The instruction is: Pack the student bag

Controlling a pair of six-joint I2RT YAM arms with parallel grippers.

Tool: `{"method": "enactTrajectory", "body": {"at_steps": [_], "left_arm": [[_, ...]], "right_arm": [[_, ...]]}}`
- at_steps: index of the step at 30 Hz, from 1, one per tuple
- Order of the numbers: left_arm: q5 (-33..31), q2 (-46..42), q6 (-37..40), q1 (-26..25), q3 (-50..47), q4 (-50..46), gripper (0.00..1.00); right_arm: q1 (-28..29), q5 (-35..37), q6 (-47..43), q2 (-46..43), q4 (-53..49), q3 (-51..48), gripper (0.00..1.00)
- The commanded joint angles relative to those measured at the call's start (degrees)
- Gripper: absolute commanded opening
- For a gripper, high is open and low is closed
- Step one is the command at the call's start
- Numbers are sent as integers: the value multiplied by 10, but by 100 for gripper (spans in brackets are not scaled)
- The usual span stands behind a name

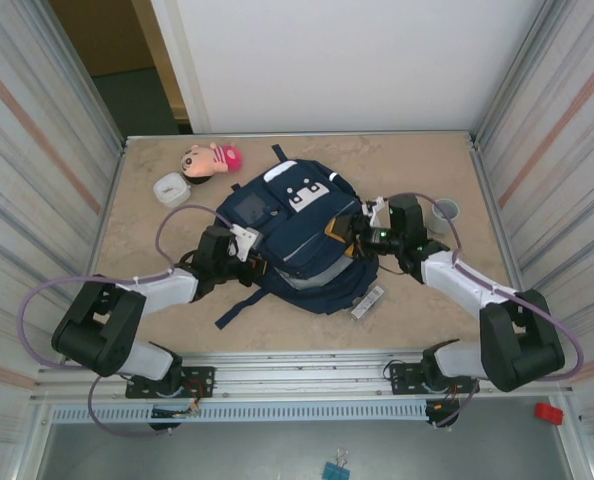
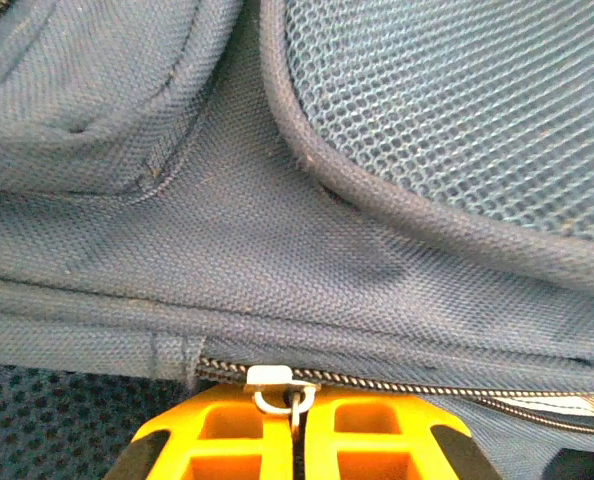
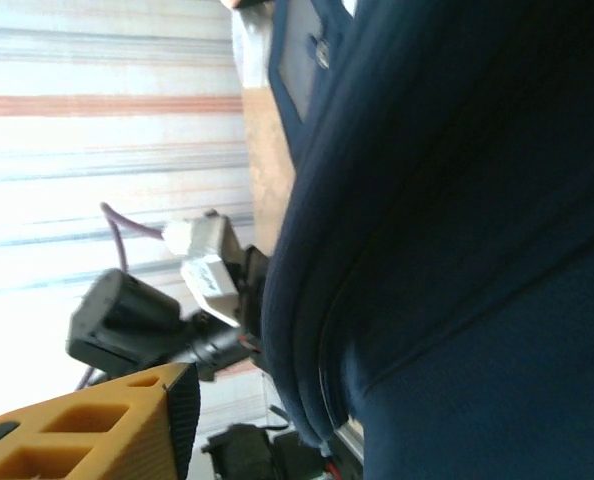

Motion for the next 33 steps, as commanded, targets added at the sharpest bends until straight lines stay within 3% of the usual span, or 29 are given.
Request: {"method": "enactTrajectory", "body": {"at_steps": [1, 5, 9, 13, 24, 28, 33], "left_arm": [[54, -18, -7, -6, -4, 21, 0], [58, -20, -16, -10, -4, 23, 0], [59, -30, -14, -23, -7, 10, 0], [58, -55, 1, -43, -12, -18, 0], [85, -95, 44, -155, 16, -65, 1], [76, -91, 55, -194, 48, -70, 8], [28, -132, 84, -203, 76, -118, 38]], "right_arm": [[33, 50, 46, -33, 48, -37, 57], [93, 110, 68, -38, 81, -72, 52], [128, 153, 93, -12, 128, -95, 29], [134, 165, 108, 15, 171, -92, 16], [131, 167, 90, 48, 172, -29, 10], [124, 136, 73, 50, 156, -15, 9], [104, 70, -12, 26, 62, 20, 9]]}}
